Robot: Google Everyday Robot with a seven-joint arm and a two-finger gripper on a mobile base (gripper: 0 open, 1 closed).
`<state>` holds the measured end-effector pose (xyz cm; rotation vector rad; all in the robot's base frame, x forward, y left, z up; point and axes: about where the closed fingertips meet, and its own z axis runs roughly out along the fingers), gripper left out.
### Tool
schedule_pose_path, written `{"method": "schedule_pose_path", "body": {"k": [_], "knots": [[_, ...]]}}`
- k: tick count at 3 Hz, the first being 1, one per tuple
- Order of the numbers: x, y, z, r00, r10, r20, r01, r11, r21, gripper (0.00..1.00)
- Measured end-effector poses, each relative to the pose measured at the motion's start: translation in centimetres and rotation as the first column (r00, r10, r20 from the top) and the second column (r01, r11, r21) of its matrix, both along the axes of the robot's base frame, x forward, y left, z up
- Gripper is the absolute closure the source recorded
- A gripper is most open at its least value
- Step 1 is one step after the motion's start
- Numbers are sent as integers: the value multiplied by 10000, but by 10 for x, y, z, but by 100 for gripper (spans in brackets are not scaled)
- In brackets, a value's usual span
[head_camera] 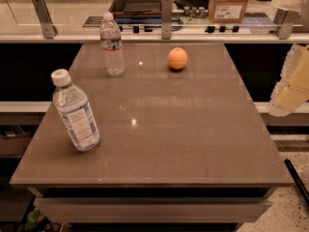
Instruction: Pick blue plastic bottle
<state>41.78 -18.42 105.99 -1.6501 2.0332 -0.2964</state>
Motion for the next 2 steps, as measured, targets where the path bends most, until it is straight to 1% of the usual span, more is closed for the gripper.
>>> {"method": "schedule_pose_path", "body": {"k": [1,2], "knots": [[0,0,0,10000,1,0,-1,10000,1,0],[-2,5,6,9987,481,149,-490,9963,701,0]]}}
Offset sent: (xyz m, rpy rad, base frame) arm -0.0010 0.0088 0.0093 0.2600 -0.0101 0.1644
